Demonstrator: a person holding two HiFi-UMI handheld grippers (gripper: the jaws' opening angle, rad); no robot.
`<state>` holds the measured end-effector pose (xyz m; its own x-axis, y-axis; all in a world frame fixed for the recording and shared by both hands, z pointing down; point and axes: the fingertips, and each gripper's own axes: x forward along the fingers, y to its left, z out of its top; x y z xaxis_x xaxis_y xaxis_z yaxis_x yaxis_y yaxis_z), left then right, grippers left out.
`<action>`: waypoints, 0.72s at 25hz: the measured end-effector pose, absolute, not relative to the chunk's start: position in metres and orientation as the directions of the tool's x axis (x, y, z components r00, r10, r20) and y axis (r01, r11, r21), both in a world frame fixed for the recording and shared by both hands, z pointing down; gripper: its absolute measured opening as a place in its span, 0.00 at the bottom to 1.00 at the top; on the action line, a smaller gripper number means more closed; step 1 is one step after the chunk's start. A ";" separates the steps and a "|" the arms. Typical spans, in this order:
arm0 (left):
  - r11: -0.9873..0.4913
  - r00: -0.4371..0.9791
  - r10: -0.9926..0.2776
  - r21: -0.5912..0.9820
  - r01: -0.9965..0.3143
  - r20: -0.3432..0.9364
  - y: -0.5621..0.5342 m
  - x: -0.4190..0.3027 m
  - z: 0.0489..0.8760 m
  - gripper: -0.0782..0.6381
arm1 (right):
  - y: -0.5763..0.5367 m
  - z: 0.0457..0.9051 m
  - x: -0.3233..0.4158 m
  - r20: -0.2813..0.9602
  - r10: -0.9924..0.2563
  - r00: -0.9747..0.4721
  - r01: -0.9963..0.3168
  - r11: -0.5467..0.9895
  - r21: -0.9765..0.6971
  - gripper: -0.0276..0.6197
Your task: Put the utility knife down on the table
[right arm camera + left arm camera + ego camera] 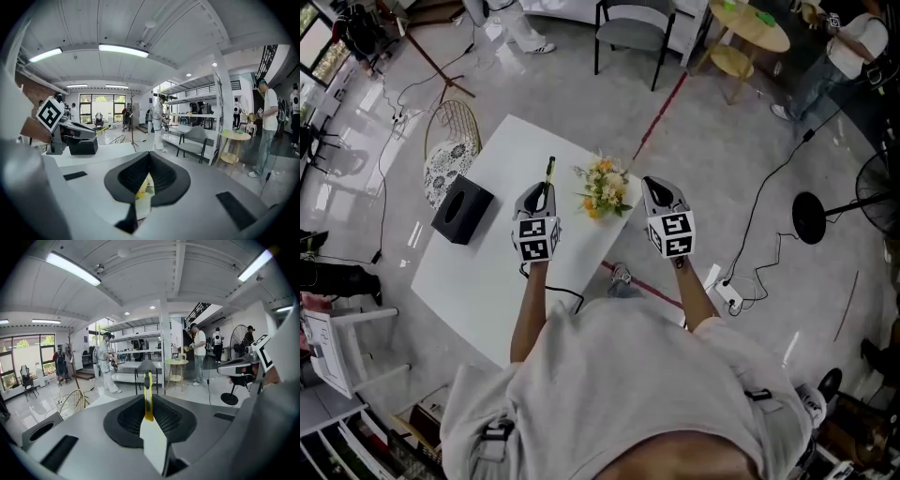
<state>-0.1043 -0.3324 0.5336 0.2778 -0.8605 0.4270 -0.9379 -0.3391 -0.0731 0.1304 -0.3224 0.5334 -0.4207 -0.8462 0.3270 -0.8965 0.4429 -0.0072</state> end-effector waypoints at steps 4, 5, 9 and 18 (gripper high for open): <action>-0.325 0.264 -0.865 -0.075 -0.943 0.426 -0.356 -0.099 0.533 0.19 | -0.349 0.530 0.135 0.318 -0.838 -0.443 -0.885 0.465 -0.009 0.09; -0.321 0.260 -0.865 -0.074 -0.944 0.428 -0.360 -0.099 0.533 0.19 | -0.354 0.530 0.135 0.319 -0.835 -0.449 -0.882 0.471 -0.010 0.09; -0.312 0.252 -0.864 -0.071 -0.947 0.437 -0.372 -0.097 0.537 0.19 | -0.367 0.535 0.133 0.326 -0.820 -0.471 -0.871 0.491 -0.022 0.09; -0.309 0.254 -0.847 -0.044 -0.950 0.466 -0.386 -0.105 0.554 0.19 | -0.377 0.546 0.116 0.363 -0.791 -0.493 -0.857 0.514 -0.042 0.09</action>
